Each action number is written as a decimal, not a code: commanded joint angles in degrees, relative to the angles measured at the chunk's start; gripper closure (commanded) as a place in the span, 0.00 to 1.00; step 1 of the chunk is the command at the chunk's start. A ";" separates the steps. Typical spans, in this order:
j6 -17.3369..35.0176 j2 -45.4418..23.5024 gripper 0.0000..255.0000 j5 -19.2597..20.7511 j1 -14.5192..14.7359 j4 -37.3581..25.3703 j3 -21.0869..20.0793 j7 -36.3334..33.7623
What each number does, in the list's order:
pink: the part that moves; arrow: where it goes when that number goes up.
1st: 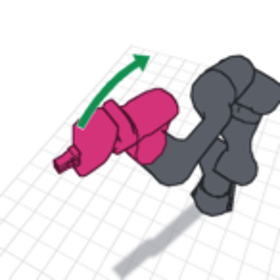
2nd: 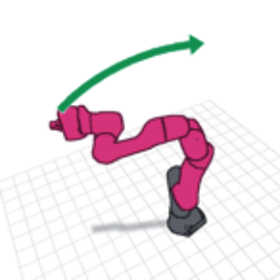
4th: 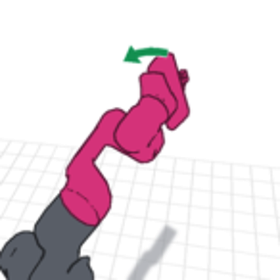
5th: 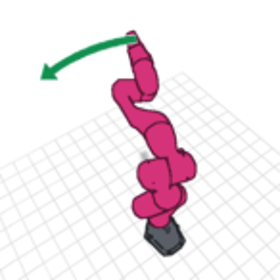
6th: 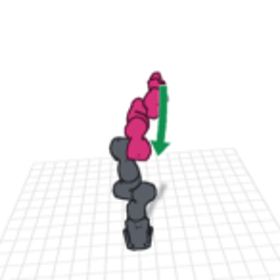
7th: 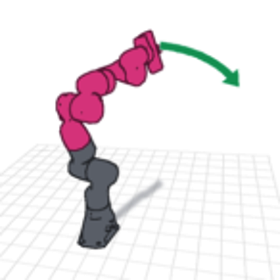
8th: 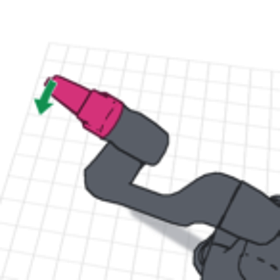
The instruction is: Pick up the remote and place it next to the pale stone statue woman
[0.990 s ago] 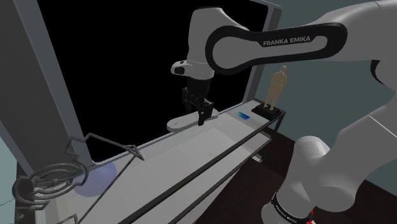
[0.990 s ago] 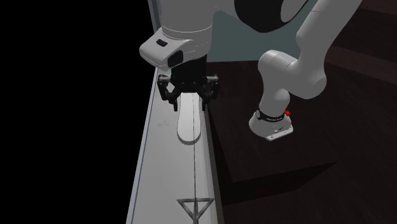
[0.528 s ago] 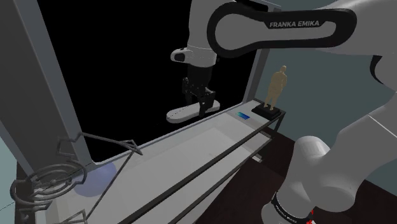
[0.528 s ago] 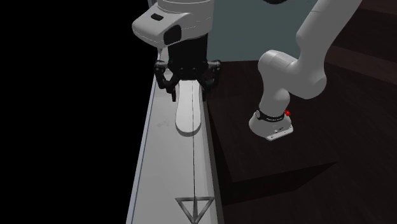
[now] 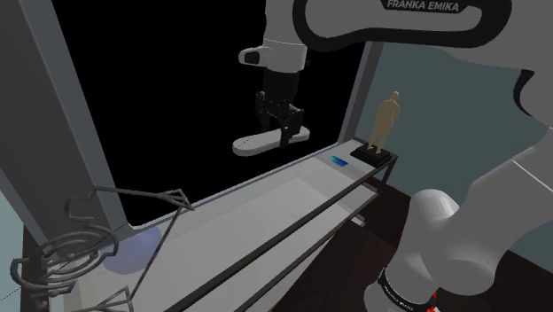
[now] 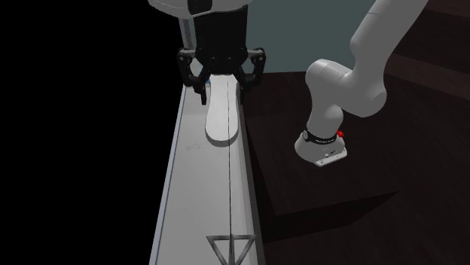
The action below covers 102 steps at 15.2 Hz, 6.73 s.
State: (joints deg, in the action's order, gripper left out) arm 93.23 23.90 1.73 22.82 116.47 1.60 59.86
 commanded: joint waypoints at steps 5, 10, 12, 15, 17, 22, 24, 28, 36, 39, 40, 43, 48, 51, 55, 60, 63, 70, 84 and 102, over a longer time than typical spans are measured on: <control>-4.69 -1.34 1.00 -0.03 0.01 -6.04 -0.01 0.15; -8.56 -2.65 1.00 -0.07 0.02 -11.21 -0.03 0.24; -10.13 -3.26 1.00 -0.08 0.02 -13.39 -0.03 0.28; -12.51 -4.29 1.00 -0.10 0.03 -16.80 -0.04 0.34; -14.13 -5.05 1.00 -0.11 0.03 -19.18 -0.04 0.38; -18.29 -7.23 1.00 -0.14 0.04 -25.52 -0.04 0.50; -19.18 -7.73 1.00 -0.15 0.04 -26.92 -0.04 0.53; -19.36 -3.74 1.00 1.12 -1.65 -23.28 3.37 5.76; -20.11 1.51 1.00 4.73 -4.76 -19.47 10.83 16.62; -20.38 2.53 1.00 6.27 -5.84 -19.15 13.87 20.88; -20.45 2.75 1.00 6.78 -6.17 -19.17 14.92 22.32; -20.64 3.03 1.00 8.27 -7.16 -19.63 18.17 26.74; -20.76 2.22 1.00 10.45 -8.48 -21.68 24.11 34.43; -20.71 0.88 1.00 11.37 -9.07 -23.71 28.07 39.29; -20.50 -2.07 1.00 11.77 -9.59 -27.40 34.05 46.22; -20.13 -8.30 1.00 9.88 -9.87 -33.83 43.45 56.13; -19.17 -12.19 1.00 7.63 -10.25 -36.36 48.79 61.46; -13.50 -7.31 1.00 10.71 -11.01 -26.93 46.07 58.62; -2.99 -1.78 1.00 14.07 -12.75 -11.78 44.45 55.53; 10.38 0.17 1.00 16.43 -14.05 3.17 46.32 53.97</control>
State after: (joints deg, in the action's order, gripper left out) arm 102.89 24.04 18.04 8.84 118.94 47.74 113.85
